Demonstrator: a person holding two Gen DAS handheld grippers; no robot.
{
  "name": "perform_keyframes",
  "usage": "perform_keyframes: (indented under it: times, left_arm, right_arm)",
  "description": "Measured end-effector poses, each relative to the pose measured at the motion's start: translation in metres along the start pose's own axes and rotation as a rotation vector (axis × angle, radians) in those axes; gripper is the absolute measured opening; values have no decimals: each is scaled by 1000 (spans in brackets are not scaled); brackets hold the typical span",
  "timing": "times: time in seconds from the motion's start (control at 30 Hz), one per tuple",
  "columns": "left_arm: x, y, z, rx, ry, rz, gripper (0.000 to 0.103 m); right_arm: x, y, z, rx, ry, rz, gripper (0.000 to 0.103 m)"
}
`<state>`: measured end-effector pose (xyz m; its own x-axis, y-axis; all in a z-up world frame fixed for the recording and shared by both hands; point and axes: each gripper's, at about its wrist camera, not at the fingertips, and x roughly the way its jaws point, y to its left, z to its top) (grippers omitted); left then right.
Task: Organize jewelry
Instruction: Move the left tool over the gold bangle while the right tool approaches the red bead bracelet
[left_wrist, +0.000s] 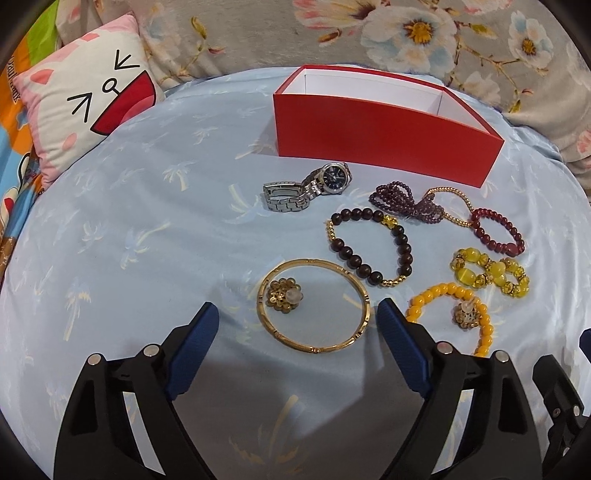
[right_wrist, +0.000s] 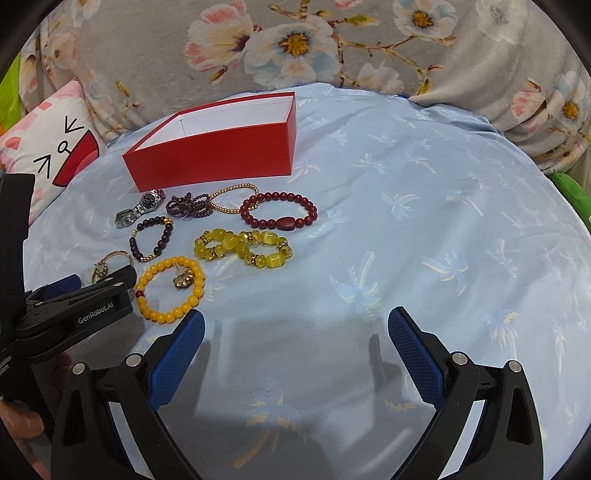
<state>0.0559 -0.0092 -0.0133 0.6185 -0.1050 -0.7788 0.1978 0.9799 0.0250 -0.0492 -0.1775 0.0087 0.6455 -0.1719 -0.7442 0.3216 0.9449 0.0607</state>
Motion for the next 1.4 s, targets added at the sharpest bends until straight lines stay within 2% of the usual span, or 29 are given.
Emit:
perform_keyframes:
  times: [0.2,0.57,0.83,0.93,1.07,1.2,1.4]
  left_arm:
    - [-4,-5,1,22,-22,-16,58]
    - [-13,2,3,-21,-44,-46,58]
    - [-32,11,10,-34,-99,-45,58]
    - [-32,14,10,-35,-106,-29,58]
    - [-30,18,9,-47,-99,-31,58]
    - [-28,21,11,-55,-95,-35,58]
    - [-23,22,13,-59,-84,-40,58]
  right_arm:
    - [1,0,0,0,3,-3,96]
    - [-1,-2,4,-9,0,7,96]
    - [8,-14,39,12,4,26,96]
    - [19,-13,52,1,3,20,92]
    - [37,-13,66,-5,13,4,78]
    - [55,-14,76,0,39,-6,55]
    - [80,-10,82,-16,76,-9,31]
